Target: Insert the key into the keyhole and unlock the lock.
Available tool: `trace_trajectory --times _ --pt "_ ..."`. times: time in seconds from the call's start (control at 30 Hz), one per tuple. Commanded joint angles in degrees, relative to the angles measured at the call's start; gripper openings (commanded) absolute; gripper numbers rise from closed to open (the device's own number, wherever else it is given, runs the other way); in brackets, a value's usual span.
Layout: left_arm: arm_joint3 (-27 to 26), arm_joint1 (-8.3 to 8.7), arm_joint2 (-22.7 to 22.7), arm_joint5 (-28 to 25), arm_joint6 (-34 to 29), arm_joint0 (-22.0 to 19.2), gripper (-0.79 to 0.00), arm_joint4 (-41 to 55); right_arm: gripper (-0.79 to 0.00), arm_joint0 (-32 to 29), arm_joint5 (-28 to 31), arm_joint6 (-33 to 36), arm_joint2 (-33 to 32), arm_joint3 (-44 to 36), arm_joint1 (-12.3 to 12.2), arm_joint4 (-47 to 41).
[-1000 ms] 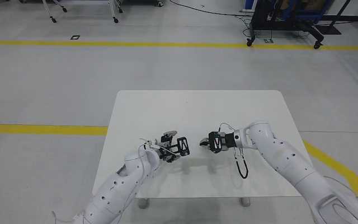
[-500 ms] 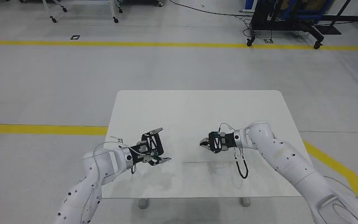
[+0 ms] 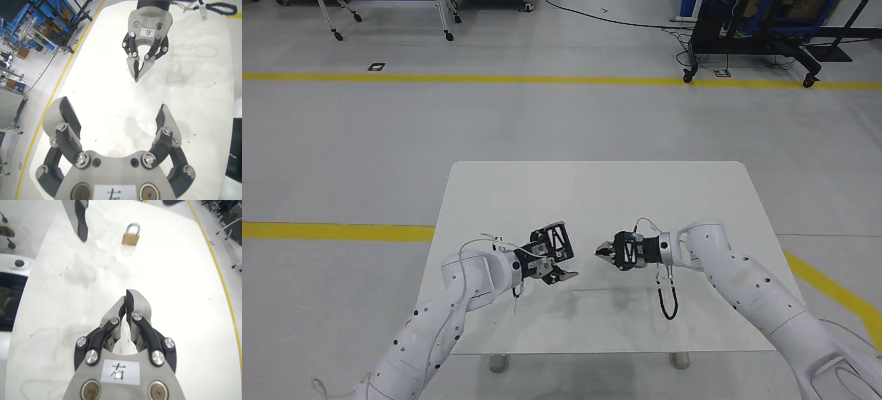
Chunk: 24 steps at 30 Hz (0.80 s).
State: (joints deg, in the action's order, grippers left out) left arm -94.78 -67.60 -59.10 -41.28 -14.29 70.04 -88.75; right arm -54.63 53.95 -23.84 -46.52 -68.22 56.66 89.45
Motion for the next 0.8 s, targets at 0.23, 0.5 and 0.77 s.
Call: trace_trajectory --times 0.23,0.5,0.77 --pt "0.7 0.67 -3.2 -2.6 3.6 1.3 0.0 5.8 -0.785 -4.7 4.1 -22.4 -4.4 -2.7 -3.2 -4.1" --pt "0.5 0.61 -3.0 -2.7 5.7 1.7 0.0 6.9 -0.785 -4.7 4.1 -22.4 -4.4 -2.7 -3.2 -4.1" --pt "13.8 0.59 1.6 -16.7 24.0 -4.3 0.0 21.5 -0.785 -6.5 4.1 -22.4 -2.9 -2.6 -2.4 -19.5"
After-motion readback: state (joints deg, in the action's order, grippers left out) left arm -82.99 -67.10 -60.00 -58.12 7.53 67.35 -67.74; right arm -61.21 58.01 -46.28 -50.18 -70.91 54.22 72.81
